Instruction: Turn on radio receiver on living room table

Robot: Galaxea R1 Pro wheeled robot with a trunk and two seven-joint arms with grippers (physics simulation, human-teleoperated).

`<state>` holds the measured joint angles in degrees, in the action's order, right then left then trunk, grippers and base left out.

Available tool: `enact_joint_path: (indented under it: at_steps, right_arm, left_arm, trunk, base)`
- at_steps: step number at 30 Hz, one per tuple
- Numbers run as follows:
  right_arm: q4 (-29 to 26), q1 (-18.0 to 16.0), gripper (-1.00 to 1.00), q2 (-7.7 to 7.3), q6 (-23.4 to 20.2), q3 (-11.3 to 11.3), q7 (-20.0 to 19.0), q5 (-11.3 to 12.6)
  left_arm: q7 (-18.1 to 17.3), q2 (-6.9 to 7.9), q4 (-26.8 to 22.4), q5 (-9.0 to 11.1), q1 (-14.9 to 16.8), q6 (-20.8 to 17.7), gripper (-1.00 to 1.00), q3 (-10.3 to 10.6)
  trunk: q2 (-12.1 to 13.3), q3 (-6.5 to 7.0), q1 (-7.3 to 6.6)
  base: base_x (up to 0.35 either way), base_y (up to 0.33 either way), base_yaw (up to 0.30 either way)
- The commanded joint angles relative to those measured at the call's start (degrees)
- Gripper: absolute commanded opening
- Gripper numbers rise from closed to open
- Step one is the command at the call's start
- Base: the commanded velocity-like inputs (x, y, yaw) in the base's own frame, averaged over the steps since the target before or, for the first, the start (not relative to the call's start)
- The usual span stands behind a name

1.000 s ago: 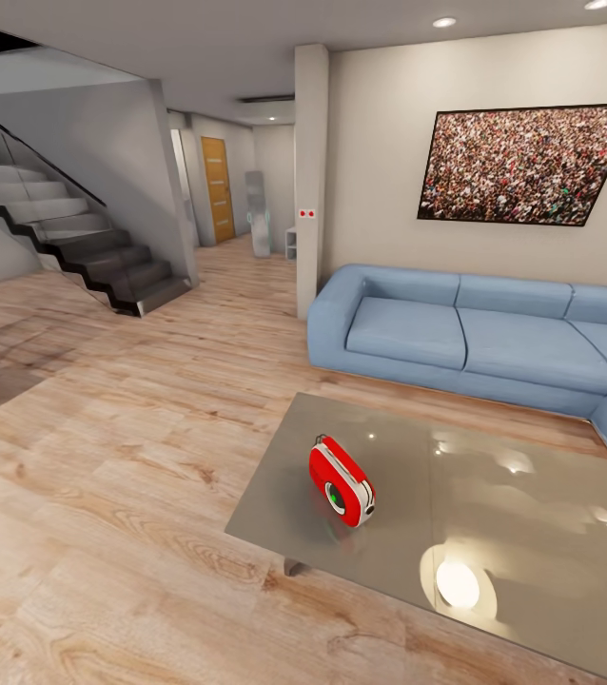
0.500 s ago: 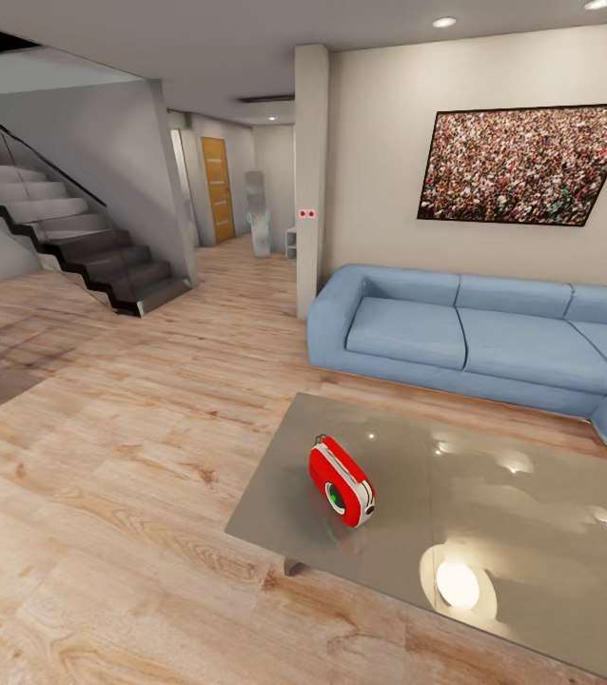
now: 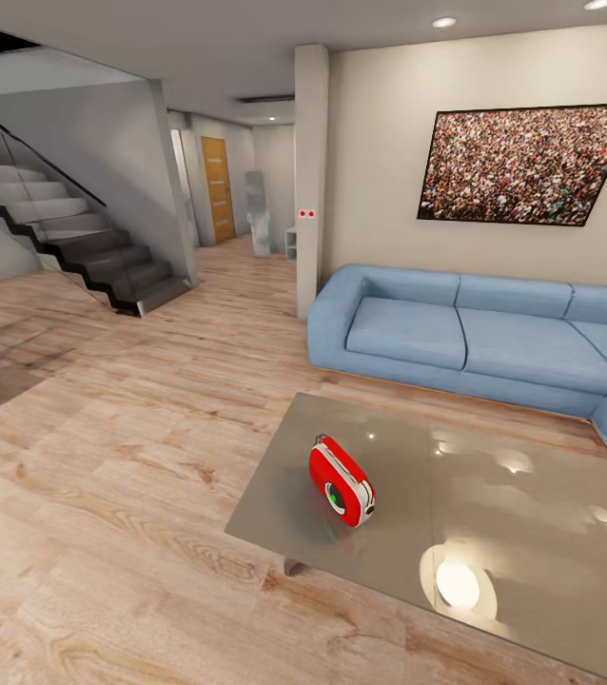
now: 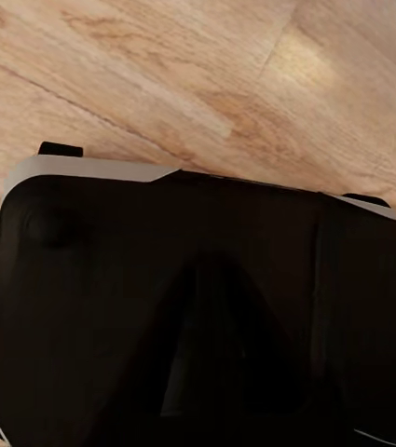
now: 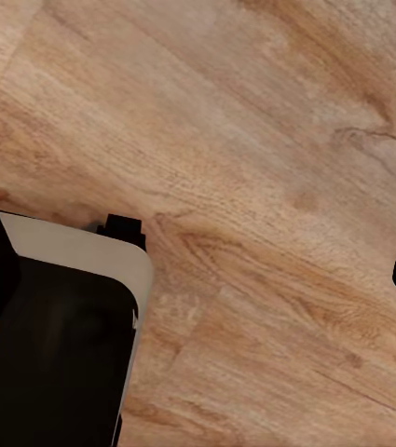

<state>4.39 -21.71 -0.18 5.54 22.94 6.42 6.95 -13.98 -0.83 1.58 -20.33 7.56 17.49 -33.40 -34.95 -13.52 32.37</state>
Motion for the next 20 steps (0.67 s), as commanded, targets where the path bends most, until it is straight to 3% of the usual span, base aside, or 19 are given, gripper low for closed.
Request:
enact_joint_path:
  at_steps: [1, 20]
  right_arm:
    - [0.00, 0.00, 1.00, 0.00, 0.00, 0.00, 0.00, 0.00]
    - [0.00, 0.00, 1.00, -0.01, 0.00, 0.00, 0.00, 0.00]
  left_arm:
    - [0.00, -0.02, -0.02, -0.01, 0.00, 0.00, -1.00, 0.00]
    - [0.00, -0.05, -0.02, 0.00, 0.00, 0.00, -1.00, 0.00]
  trunk:
    - [0.00, 0.00, 0.00]
    - [0.00, 0.00, 0.00]
  base:
    - [0.000, 0.000, 0.000]
    - [0.000, 0.000, 0.000]
